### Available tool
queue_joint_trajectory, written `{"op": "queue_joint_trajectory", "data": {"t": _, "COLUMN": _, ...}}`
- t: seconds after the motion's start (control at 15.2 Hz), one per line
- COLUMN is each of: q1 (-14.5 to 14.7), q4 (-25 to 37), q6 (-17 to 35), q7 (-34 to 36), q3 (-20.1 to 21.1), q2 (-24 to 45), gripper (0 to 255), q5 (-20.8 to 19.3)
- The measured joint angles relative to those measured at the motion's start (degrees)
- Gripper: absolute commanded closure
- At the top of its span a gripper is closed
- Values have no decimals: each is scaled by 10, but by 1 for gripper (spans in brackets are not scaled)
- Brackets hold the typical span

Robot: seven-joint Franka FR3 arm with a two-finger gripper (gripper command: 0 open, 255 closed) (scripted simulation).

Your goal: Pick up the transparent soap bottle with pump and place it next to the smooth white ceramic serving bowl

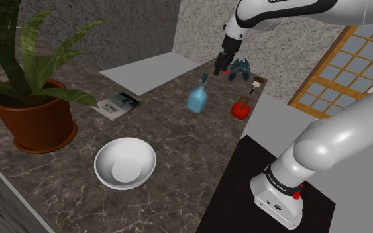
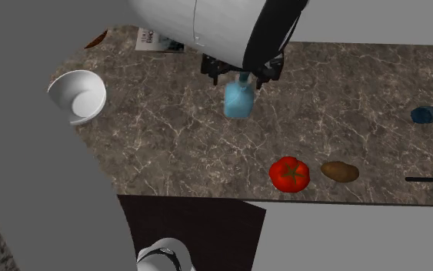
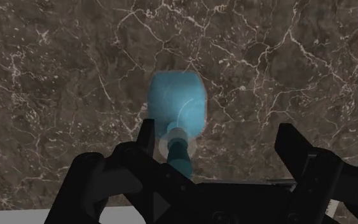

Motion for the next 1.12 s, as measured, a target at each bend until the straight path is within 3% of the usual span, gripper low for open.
{"op": "queue_joint_trajectory", "data": {"t": 0.4, "q1": -2, "q4": 74, "q6": 60, "q7": -58, "q3": -20, "q2": 120, "gripper": 0, "q5": 32}}
{"op": "queue_joint_trajectory", "data": {"t": 1.12, "q1": 1, "q4": 55, "q6": 120, "q7": -66, "q3": -18, "q2": 160, "gripper": 0, "q5": 42}}
